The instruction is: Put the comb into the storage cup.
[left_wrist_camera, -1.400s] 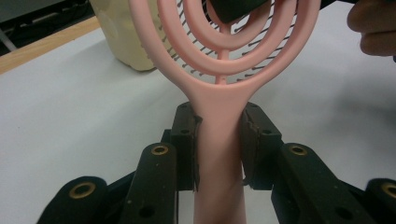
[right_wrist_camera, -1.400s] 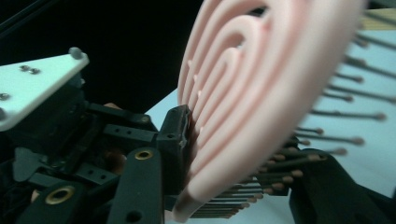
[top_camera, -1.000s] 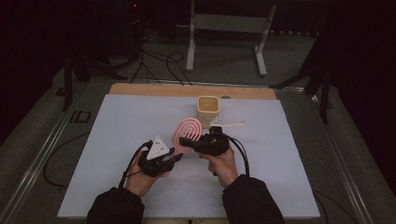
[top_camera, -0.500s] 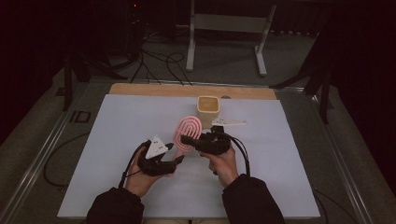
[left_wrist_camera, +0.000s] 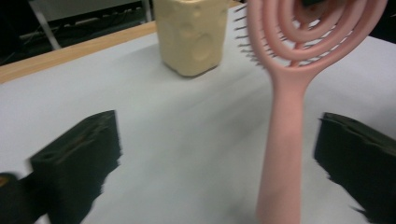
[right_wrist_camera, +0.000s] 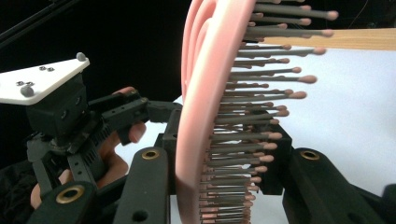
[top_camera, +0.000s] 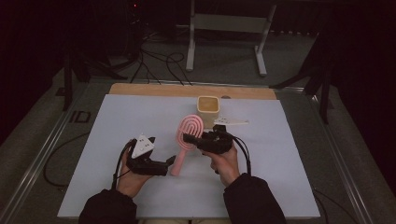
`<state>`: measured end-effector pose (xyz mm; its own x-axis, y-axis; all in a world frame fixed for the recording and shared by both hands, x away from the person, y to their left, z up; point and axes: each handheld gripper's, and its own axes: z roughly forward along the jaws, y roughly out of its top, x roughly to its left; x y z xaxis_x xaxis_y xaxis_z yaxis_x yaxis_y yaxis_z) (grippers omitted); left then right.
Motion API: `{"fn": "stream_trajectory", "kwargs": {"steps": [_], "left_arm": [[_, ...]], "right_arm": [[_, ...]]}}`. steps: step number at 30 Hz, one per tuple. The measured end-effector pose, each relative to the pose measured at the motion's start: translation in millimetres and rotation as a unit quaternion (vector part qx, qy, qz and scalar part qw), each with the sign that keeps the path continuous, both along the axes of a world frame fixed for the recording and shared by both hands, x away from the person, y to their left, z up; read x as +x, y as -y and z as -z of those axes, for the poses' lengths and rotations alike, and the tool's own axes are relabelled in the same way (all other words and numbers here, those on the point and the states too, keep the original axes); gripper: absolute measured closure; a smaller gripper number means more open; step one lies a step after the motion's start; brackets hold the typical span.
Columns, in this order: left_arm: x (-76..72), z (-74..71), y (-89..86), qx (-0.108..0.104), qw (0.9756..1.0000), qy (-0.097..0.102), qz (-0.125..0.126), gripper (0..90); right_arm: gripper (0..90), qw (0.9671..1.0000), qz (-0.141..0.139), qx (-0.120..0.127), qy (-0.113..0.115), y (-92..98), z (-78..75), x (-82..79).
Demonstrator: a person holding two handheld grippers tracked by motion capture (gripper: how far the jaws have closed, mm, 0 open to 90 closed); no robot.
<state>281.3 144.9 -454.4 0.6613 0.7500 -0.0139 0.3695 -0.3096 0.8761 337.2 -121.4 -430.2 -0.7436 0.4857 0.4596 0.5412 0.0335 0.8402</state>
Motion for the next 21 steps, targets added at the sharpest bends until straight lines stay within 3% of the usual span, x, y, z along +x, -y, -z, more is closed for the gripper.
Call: {"fn": "stream_trajectory", "kwargs": {"steps": [9,11,12,21], "left_arm": [[-11.8,6.3,-35.5,-0.013,0.9990,0.026,-0.033,0.1],[-11.8,6.3,-35.5,-0.013,0.9990,0.026,-0.033,0.1],[-18.7,11.5,-48.4,-0.017,0.9984,0.034,-0.041,0.0],[-36.5,25.8,-79.4,-0.018,0.9974,0.040,-0.058,0.1]], "right_arm": [[63.7,1.0000,0.001,-0.001,0.001,1.3,-0.8,1.3],[63.7,1.0000,0.003,0.000,0.001,1.5,-0.9,1.4],[63.7,1.0000,0.004,0.000,0.001,2.4,-0.9,1.8],[63.7,0.9999,0.011,0.005,-0.001,5.8,-1.9,3.4]]}}
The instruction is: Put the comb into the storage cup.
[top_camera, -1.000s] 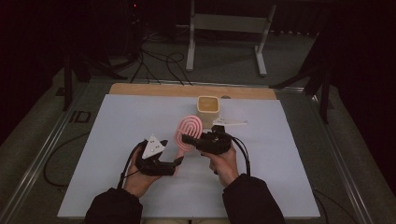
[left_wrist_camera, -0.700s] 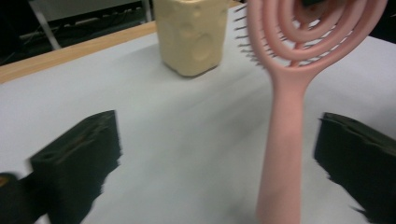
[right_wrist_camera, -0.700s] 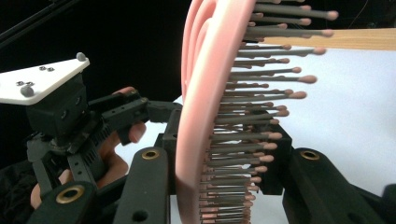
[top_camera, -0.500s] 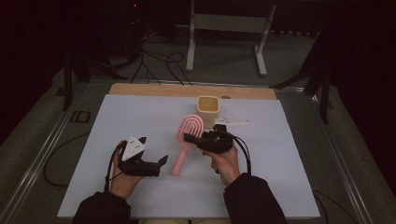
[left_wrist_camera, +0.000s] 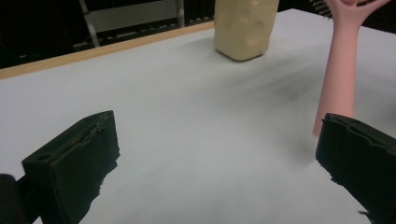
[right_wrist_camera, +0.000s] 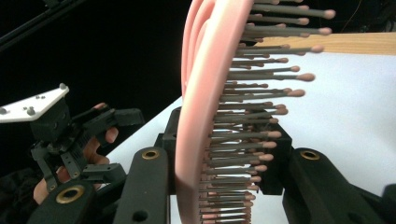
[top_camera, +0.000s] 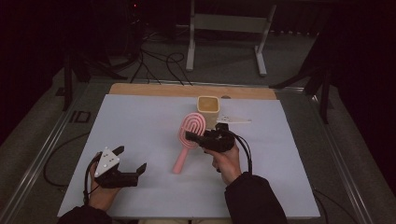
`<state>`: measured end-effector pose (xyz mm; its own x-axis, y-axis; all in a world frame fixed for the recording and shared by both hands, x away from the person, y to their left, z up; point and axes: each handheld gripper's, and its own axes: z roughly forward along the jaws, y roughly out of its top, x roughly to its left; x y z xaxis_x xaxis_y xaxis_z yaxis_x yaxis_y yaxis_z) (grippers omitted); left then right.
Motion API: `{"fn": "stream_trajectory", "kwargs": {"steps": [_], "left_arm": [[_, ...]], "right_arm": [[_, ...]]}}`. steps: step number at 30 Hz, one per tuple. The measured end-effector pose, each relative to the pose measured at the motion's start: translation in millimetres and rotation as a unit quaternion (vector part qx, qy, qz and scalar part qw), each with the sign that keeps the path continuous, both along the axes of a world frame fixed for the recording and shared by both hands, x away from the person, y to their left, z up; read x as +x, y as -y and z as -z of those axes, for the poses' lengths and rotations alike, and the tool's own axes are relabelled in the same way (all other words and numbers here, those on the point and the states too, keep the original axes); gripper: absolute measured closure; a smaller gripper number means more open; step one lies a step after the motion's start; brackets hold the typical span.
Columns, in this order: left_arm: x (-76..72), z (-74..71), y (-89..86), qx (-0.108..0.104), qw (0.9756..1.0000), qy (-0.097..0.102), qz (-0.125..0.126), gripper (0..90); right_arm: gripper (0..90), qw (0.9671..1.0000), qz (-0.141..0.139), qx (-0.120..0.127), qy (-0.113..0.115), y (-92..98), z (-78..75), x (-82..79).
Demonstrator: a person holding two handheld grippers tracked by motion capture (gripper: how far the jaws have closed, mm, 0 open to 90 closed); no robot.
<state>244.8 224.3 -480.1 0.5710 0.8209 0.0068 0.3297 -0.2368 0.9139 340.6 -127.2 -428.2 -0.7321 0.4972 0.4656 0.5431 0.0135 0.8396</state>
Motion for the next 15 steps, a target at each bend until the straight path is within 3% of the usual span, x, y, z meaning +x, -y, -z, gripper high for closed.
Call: {"fn": "stream_trajectory", "kwargs": {"steps": [7,14,15], "left_arm": [[-8.3,6.1,-16.9,-0.007,0.9997,0.000,-0.022,0.1],[-10.2,8.2,-21.2,-0.014,0.9992,0.003,-0.037,0.1],[-11.7,8.1,-23.8,-0.023,0.9987,0.008,-0.045,0.1]], "right_arm": [[63.7,1.0000,0.003,0.004,0.001,2.8,-1.5,0.6],[63.7,0.9999,0.010,0.011,-0.001,5.8,-5.3,2.7],[63.7,0.9998,0.013,0.013,0.000,7.2,-7.1,3.5]]}}
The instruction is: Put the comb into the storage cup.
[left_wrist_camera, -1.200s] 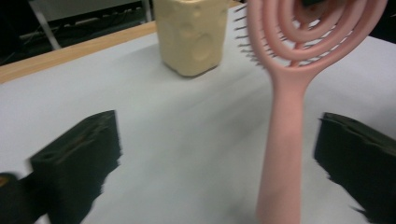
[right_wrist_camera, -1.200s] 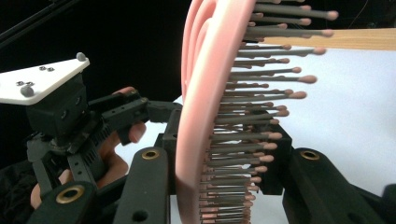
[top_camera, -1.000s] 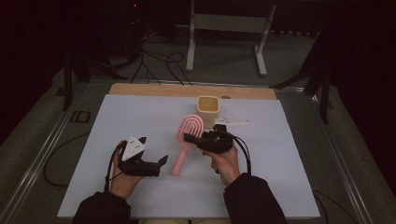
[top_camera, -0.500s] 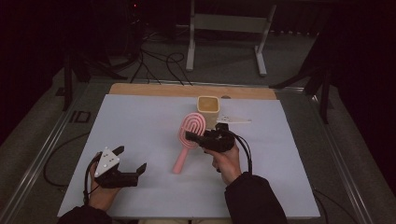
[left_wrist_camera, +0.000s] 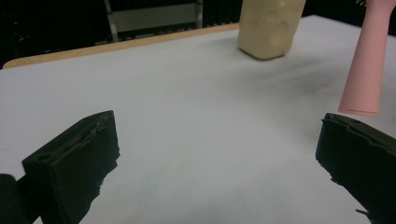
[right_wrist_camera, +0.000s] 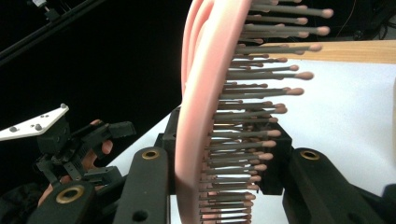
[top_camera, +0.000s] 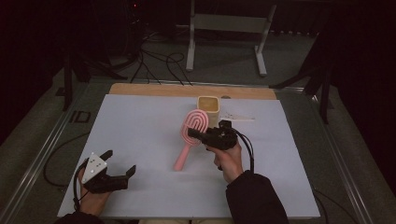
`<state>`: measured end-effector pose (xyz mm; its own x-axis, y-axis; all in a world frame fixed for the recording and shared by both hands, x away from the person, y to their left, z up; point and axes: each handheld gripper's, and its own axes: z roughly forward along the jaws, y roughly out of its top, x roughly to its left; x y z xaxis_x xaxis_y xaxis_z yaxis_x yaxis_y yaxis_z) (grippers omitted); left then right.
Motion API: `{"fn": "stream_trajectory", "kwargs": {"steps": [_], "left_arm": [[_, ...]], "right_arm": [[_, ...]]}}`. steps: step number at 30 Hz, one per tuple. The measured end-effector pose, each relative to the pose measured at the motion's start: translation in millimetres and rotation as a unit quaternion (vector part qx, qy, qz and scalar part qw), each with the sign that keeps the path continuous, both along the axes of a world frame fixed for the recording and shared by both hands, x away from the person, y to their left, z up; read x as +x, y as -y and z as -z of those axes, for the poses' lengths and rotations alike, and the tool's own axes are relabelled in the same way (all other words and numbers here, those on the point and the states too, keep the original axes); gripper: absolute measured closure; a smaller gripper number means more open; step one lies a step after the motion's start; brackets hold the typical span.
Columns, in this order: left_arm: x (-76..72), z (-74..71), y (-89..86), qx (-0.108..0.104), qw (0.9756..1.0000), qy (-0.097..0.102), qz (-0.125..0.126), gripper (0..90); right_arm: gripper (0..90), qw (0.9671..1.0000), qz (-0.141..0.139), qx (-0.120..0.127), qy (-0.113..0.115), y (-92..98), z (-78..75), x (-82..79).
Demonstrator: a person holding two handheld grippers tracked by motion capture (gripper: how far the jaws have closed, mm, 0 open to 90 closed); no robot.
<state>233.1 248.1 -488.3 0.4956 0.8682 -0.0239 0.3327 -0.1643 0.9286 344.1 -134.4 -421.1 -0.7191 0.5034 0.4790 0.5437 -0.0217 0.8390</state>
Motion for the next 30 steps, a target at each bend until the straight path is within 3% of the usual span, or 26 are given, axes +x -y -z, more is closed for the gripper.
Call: {"fn": "stream_trajectory", "kwargs": {"steps": [9,30], "left_arm": [[-0.6,3.0,-1.4,0.008,0.9998,0.001,-0.017,0.1],[-2.2,3.2,-1.5,0.006,0.9996,0.004,-0.027,0.1]], "right_arm": [[63.7,0.9999,0.011,0.006,-0.002,7.8,-5.7,3.8],[63.7,0.9994,0.032,0.016,-0.004,22.7,-22.6,15.8]]}}
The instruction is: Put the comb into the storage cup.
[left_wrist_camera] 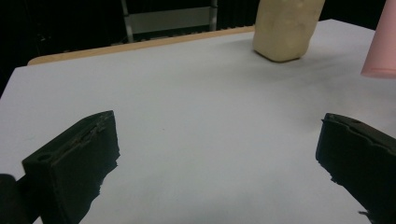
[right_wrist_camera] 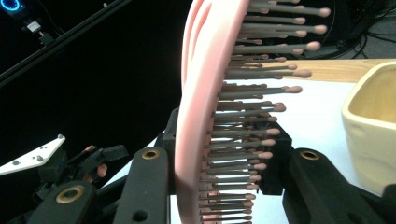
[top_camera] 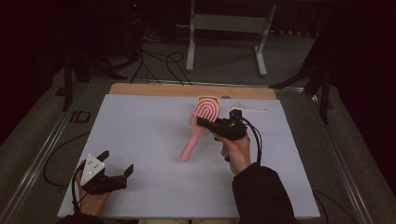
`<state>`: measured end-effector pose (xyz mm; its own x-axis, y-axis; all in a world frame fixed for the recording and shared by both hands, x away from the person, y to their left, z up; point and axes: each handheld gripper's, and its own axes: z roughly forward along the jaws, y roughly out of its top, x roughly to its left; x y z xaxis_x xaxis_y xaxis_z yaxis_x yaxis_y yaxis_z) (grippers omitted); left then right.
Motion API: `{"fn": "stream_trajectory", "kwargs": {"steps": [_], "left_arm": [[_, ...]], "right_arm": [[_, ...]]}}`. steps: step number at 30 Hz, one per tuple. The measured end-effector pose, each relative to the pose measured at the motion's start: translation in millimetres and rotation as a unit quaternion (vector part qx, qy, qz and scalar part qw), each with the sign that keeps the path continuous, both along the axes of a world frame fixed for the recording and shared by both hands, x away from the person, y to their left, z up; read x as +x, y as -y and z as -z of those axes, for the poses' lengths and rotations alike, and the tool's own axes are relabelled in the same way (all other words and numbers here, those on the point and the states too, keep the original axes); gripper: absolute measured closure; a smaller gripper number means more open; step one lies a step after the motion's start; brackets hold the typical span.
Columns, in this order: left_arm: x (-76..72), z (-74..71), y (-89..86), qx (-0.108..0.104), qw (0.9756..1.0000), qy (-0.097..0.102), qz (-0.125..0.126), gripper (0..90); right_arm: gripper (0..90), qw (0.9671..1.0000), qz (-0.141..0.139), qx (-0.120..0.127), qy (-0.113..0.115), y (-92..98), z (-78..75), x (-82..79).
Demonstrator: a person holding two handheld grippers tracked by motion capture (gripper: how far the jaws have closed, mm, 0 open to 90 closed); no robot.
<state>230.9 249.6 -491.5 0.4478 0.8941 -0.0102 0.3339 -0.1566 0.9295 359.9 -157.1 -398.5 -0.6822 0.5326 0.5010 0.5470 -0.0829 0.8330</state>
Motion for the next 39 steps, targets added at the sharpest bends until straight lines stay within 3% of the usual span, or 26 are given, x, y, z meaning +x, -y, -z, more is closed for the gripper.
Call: {"fn": "stream_trajectory", "kwargs": {"steps": [19,39], "left_arm": [[0.3,0.5,-0.4,0.001,1.0000,-0.003,-0.006,0.1],[-0.1,0.2,-0.5,0.003,0.9999,-0.002,-0.010,0.2]], "right_arm": [[63.7,0.9995,0.030,0.011,0.005,20.3,-25.2,17.0],[63.7,0.9990,0.043,0.010,0.005,27.4,-37.5,29.9]]}}
